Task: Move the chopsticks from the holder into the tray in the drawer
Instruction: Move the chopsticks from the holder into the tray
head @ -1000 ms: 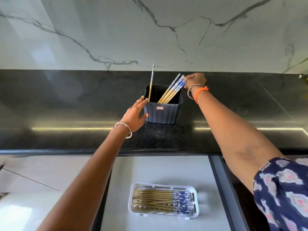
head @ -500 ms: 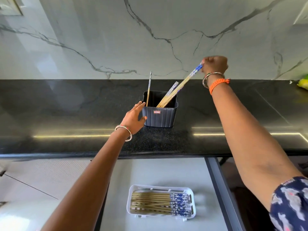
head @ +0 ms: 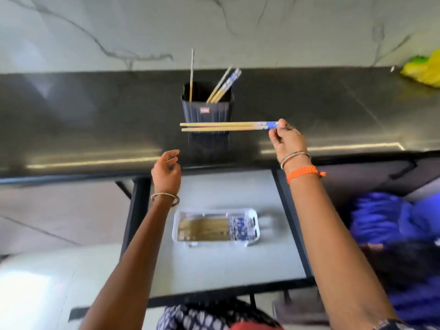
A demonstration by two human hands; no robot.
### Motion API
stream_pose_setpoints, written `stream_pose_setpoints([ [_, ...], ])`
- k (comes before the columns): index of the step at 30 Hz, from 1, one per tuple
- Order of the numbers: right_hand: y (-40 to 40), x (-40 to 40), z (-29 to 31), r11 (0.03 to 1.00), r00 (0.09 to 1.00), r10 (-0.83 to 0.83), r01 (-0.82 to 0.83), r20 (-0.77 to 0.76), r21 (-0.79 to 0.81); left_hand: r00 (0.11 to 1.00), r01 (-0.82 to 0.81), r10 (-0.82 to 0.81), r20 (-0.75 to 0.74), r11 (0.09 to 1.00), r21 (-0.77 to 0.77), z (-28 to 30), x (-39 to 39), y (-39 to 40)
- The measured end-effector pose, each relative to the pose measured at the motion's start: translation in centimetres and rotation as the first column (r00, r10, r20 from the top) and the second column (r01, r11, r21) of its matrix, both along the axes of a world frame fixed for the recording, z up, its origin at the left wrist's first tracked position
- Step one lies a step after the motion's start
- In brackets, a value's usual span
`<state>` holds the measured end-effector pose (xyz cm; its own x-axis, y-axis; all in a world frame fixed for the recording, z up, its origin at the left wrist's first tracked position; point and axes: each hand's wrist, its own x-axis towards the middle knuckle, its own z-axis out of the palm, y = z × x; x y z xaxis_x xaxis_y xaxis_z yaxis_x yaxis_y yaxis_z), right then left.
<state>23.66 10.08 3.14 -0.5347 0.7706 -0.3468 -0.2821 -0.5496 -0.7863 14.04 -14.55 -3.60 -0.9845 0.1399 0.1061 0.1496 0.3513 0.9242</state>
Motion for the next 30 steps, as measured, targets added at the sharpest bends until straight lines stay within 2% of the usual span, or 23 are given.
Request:
stream_pose_setpoints([
  [2, -0.7, 2.3, -5.4, 0.994, 0.992, 0.061, -0.05, 0.11, -0.101, 0.992, -0.07, 0.072, 0.1, 0.997, -0.027, -2.9, 2.1, -1.5],
  [4, -1.2, 4.0, -9.8, 0.986, 0.956, 0.112, -0.072, 0.271, -0.152, 0.973, -0.114, 0.137, 0.185, 0.985, -0.13, -5.6, 3.7, -3.0],
  [6, -1.7, 5.3, -13.6, 0.983, 0.874, 0.181, -0.143, 0.45, -0.117, 0.945, -0.076, 0.156, 0.289, 0.959, -0.272, -8.3, 4.9, -4.2],
  [8, -2.4, 6.3, -16.3, 0.975, 0.767, 0.197, -0.219, 0.611, -0.04, 0.915, 0.03, 0.131, 0.381, 0.921, -0.389, -10.1, 5.6, -4.8],
  [10, -3.5, 7.1, -17.8, 0.97, 0.7, 0.168, -0.243, 0.694, 0.01, 0.885, 0.089, 0.134, 0.446, 0.891, -0.445, -10.9, 6.1, -5.1],
  [13, -5.2, 7.8, -19.1, 0.983, 0.736, 0.132, -0.186, 0.664, 0.01, 0.858, 0.117, 0.143, 0.493, 0.88, -0.459, -11.6, 6.5, -5.6],
  [23, -6.2, 7.7, -18.1, 0.985, 0.721, 0.108, -0.172, 0.684, 0.026, 0.8, 0.095, 0.182, 0.571, 0.902, -0.42, -13.9, 6.6, -7.6],
  [25, -6.4, 7.9, -18.1, 0.964, 0.676, 0.144, -0.261, 0.723, 0.052, 0.804, 0.077, 0.19, 0.563, 0.906, -0.417, -13.7, 6.8, -7.5],
  [27, -7.0, 8.1, -18.2, 0.911, 0.587, 0.151, -0.395, 0.796, 0.118, 0.812, 0.069, 0.193, 0.551, 0.905, -0.42, -13.7, 7.0, -7.5],
  [30, -7.8, 8.1, -17.4, 0.758, 0.483, 0.056, -0.59, 0.874, 0.278, 0.816, 0.065, 0.195, 0.545, 0.905, -0.421, -13.5, 7.2, -7.4],
])
